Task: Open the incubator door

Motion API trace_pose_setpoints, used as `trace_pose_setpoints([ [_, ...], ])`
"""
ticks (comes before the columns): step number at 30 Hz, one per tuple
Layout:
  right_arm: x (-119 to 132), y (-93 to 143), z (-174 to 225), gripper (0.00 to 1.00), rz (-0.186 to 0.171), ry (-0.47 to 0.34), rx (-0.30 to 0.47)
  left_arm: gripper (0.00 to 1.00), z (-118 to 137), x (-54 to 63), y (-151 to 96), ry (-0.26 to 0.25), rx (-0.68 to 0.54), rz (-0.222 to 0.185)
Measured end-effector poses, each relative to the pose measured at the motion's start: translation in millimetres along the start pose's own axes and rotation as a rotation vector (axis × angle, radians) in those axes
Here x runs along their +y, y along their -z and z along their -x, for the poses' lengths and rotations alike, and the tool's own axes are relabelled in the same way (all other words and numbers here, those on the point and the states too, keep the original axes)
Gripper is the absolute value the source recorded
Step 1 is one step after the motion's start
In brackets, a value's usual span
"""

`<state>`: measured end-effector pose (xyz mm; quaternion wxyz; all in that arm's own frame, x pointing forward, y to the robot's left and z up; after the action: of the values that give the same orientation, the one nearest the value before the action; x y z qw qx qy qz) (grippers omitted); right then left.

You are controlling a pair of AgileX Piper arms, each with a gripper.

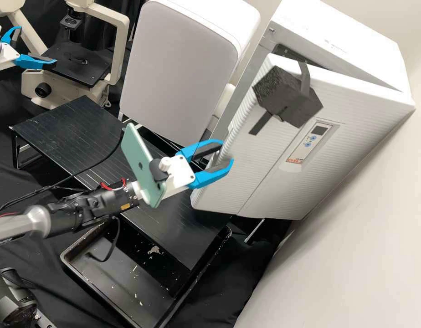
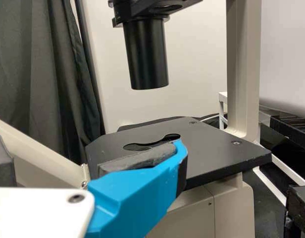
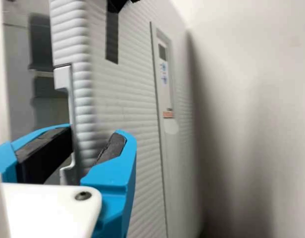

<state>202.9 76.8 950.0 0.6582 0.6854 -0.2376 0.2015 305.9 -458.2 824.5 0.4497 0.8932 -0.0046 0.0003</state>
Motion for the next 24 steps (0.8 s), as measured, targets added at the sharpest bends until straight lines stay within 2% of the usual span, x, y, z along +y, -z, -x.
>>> trace_pose_setpoints([
  [5,3.5,0.7,24.1,0.00,0.066,-0.044,-0.015,1.00,0.0,0.0,0.0,0.000,0.000,0.000],
  [11,4.6,0.0,49.0,0.00,0.151,-0.046,0.011,1.00,0.0,0.0,0.0,0.000,0.000,0.000],
  [15,5.1,-2.4,52.2,0.00,0.155,-0.055,0.012,1.00,0.0,0.0,0.0,0.000,0.000,0.000],
  [19,-2.7,-4.8,48.6,0.00,0.162,-0.030,0.010,1.00,0.0,0.0,0.0,0.000,0.000,0.000],
  [24,-25.6,-13.4,37.4,0.00,0.192,0.032,-0.022,1.00,0.0,0.0,0.0,0.000,0.000,0.000],
])
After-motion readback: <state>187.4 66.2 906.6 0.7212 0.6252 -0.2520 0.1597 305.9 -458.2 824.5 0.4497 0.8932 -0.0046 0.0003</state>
